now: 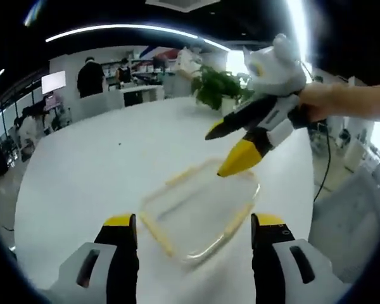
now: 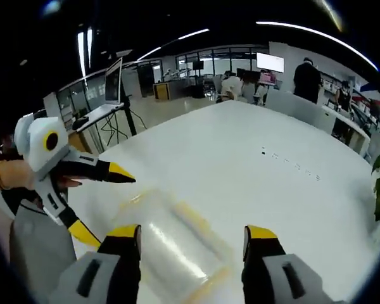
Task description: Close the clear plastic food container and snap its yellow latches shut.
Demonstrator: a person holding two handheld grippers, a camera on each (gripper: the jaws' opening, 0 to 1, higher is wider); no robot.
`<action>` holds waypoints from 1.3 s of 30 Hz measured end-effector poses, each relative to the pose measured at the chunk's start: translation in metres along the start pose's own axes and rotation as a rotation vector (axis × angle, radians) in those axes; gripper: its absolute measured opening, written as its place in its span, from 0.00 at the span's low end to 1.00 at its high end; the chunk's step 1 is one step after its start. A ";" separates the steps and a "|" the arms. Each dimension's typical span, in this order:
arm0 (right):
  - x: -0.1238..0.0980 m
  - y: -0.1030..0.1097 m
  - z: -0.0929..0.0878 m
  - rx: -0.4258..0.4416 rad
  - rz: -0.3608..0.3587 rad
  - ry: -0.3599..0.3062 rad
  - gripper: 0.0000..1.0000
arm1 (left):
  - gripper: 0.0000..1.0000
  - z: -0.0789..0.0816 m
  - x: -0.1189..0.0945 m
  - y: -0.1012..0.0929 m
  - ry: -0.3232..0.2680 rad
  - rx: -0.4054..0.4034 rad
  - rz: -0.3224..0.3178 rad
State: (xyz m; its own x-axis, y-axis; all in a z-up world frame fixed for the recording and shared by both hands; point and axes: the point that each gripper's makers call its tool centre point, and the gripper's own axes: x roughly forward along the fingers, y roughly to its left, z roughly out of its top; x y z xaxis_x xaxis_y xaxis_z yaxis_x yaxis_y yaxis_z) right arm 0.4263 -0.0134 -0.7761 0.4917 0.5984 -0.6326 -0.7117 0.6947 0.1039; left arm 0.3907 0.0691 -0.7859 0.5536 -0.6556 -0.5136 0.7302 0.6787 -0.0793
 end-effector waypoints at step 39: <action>-0.013 0.012 -0.064 -0.092 0.011 0.064 0.54 | 0.64 -0.017 0.002 0.012 0.060 -0.015 0.004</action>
State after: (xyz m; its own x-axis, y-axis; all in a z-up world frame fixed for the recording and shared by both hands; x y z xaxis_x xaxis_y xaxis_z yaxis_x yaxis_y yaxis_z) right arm 0.3798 -0.0384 -0.8156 0.4528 0.5771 -0.6796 -0.7612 0.6471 0.0424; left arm 0.3941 0.0816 -0.8030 0.5314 -0.6317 -0.5644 0.7213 0.6868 -0.0897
